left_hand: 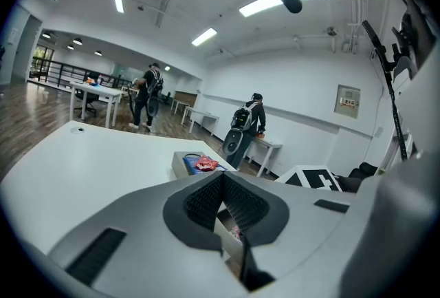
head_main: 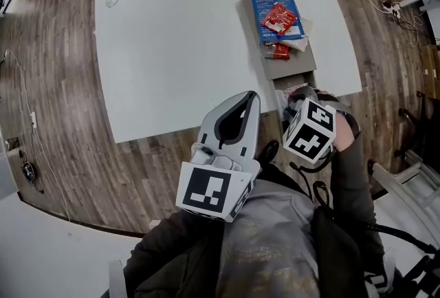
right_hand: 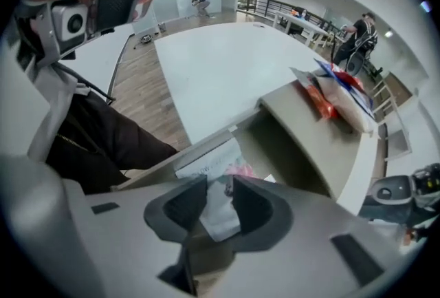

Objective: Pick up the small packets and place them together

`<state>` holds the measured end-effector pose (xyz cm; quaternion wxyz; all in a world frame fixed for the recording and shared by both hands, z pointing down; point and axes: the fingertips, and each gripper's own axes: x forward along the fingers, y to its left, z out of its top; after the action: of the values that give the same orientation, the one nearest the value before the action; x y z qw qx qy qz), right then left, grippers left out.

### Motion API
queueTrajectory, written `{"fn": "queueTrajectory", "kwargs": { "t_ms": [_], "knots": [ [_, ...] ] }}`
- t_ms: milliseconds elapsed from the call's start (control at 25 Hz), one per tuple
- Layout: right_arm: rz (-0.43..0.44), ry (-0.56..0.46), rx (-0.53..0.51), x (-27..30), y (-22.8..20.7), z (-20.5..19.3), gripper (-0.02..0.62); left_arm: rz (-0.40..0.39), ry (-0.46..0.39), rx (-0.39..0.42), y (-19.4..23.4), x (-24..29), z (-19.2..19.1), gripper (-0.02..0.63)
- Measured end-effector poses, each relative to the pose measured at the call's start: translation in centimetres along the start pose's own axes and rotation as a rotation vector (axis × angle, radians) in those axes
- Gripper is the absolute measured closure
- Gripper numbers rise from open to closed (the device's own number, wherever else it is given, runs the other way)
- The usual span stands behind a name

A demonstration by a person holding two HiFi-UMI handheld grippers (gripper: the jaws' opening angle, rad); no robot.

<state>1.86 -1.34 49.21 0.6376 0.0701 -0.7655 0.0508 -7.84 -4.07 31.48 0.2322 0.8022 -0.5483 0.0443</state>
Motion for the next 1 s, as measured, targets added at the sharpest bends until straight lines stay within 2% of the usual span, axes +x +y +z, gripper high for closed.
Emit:
{"fn": "queueTrajectory", "kwargs": {
  "t_ms": [160,240,280,480,520,560,600,760,1000],
  "knots": [
    [-0.072,-0.055,-0.003,-0.5,0.4,-0.2,0.467,-0.028,0.007,0.003,-1.2,-0.2,-0.3,0.603],
    [-0.070,-0.072,-0.005,-0.4,0.6,-0.1,0.329,-0.037,0.010,0.003,-1.5,-0.3,-0.5,0.603],
    [-0.063,-0.073,-0.011,-0.2,0.6,0.1,0.298,-0.039,0.011,0.004,-1.6,-0.3,-0.5,0.603],
    [-0.027,-0.054,-0.018,0.6,0.4,0.1,0.278,-0.029,0.000,0.001,-0.7,-0.3,-0.2,0.603],
    [-0.033,-0.055,-0.018,0.5,0.2,0.1,0.294,-0.024,-0.003,-0.002,-0.5,-0.2,-0.2,0.603],
    [-0.048,-0.057,-0.016,0.4,0.0,0.1,0.340,-0.019,-0.004,-0.005,-0.2,-0.2,-0.1,0.603],
    [-0.067,-0.059,-0.012,0.3,-0.3,0.1,0.457,-0.016,-0.004,-0.008,0.0,-0.2,-0.2,0.603],
    [-0.109,-0.062,0.000,0.1,-1.0,0.3,0.502,-0.014,-0.001,-0.008,0.1,-0.3,-0.4,0.603],
    [-0.184,-0.143,0.027,-2.9,-1.1,0.9,0.511,-0.024,-0.029,0.030,-1.8,-1.1,0.5,0.603]
  ]
}}
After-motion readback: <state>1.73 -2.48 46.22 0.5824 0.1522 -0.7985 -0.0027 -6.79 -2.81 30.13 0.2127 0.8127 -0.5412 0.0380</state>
